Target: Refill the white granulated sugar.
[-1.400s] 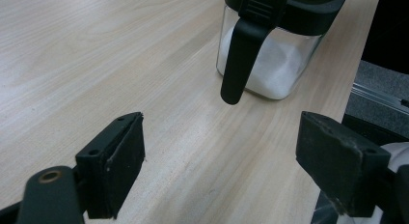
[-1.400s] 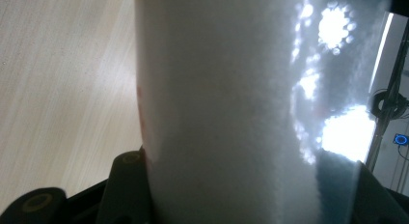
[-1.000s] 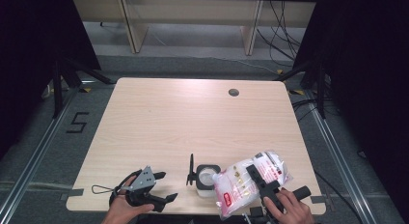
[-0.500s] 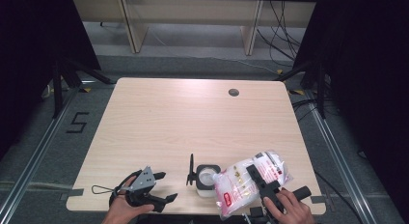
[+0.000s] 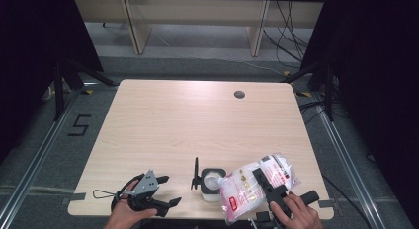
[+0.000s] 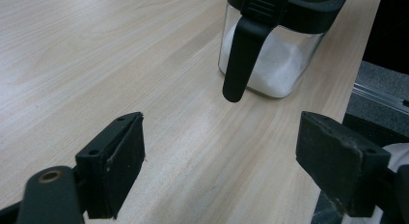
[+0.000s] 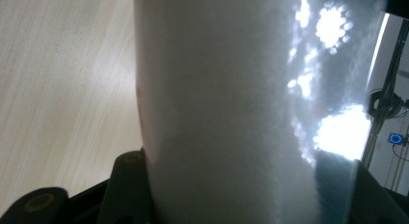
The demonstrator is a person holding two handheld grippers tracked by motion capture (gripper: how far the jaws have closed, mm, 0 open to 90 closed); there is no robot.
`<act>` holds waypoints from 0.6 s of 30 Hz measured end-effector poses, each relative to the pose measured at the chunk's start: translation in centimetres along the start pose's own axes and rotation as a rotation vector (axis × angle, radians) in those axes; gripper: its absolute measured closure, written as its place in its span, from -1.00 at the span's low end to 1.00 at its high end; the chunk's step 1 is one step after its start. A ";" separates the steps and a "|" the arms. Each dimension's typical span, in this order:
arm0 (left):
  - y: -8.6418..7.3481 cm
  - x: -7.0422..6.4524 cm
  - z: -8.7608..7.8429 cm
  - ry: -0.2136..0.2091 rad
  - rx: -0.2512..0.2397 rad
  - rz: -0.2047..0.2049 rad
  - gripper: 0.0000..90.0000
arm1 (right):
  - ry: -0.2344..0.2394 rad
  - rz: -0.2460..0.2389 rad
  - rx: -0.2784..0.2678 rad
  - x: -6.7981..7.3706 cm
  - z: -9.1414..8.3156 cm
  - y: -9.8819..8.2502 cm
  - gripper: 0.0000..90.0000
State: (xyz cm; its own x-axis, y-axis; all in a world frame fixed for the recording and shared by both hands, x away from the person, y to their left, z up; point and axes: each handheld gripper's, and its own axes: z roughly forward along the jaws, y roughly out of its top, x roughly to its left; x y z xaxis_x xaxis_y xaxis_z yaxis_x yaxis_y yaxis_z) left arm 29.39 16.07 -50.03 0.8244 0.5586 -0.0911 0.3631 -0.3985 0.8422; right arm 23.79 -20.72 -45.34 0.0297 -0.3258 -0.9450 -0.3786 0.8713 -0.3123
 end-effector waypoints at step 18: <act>0.0 0.0 0.0 -0.003 0.001 0.001 -0.62 | 0.018 0.004 0.007 0.1 -0.1 0.1 0.16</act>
State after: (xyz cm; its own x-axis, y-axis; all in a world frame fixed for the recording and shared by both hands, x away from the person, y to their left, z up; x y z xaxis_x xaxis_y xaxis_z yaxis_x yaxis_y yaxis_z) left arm 29.40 16.08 -50.02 0.8262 0.5558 -0.0922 0.3628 -0.3996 0.8419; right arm 23.66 -20.67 -45.44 0.0115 -0.3287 -0.9444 -0.3725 0.8750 -0.3091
